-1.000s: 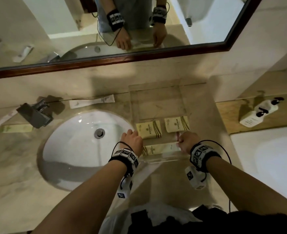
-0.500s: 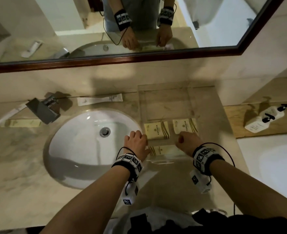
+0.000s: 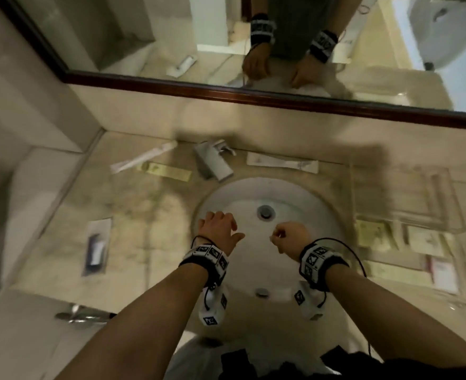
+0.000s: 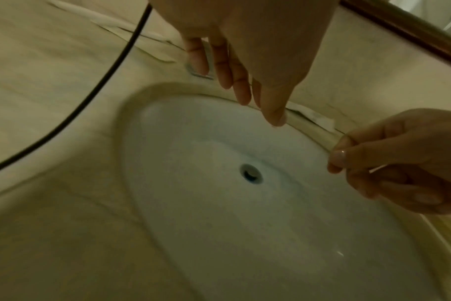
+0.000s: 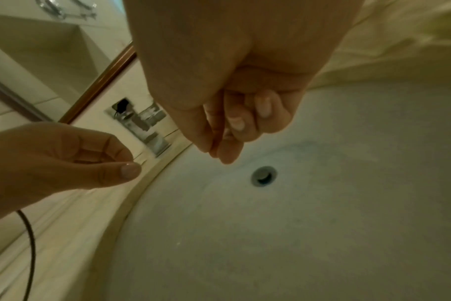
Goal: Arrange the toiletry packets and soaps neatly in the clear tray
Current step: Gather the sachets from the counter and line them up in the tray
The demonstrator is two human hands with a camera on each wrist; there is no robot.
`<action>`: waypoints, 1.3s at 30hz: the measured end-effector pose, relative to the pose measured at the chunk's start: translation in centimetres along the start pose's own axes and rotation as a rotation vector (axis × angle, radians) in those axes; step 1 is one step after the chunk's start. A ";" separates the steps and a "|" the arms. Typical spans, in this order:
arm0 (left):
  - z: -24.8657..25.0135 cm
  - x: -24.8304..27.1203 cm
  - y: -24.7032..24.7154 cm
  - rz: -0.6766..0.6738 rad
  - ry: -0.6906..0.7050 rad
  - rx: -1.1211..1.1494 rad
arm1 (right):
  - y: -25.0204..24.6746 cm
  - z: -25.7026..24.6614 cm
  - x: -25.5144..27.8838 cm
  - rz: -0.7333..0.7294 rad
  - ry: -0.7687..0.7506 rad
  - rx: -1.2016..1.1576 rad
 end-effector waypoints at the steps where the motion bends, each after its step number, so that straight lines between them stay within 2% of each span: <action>1: -3.0 0.0 -1.1 0.004 -0.030 0.018 | 1.0 -2.4 -1.0 -0.010 -0.007 -0.002; 6: -14.3 0.1 -5.5 0.016 -0.150 0.031 | 4.2 -12.0 -4.9 -0.043 -0.036 -0.059; 10: -21.2 -1.0 -8.2 0.030 -0.214 0.024 | 5.6 -18.2 -8.5 -0.054 0.000 -0.074; 13: -25.3 -3.5 -10.0 0.028 -0.262 0.082 | 6.3 -21.1 -11.8 -0.041 0.112 -0.174; 16: -27.7 -6.8 -11.3 0.029 -0.326 0.170 | 6.4 -21.2 -14.8 0.009 0.276 -0.317; 19: -29.4 -10.6 -12.0 0.047 -0.412 0.314 | 6.0 -20.6 -16.9 0.103 0.418 -0.423; 23: -30.6 -14.7 -12.5 0.156 -0.513 0.521 | 5.9 -20.8 -18.2 0.184 0.511 -0.535; 30: -30.0 -17.2 -12.3 0.310 -0.570 0.710 | 7.3 -22.4 -19.5 0.266 0.600 -0.883; 35: -30.9 -17.8 -12.2 0.328 -0.651 0.782 | 6.6 -21.8 -19.9 0.293 0.604 -0.873; 39: -31.6 -17.7 -12.3 0.295 -0.711 0.745 | 6.5 -21.8 -19.9 0.288 0.580 -0.813</action>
Point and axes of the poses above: each hand's wrist, its own x-axis away from the middle knuckle, its own y-axis out of the palm, z = x × y, the point moved 8 cm from there along -x, towards the middle knuckle, and after that the axes turned 7 degrees about x, right-handed, at the moved point
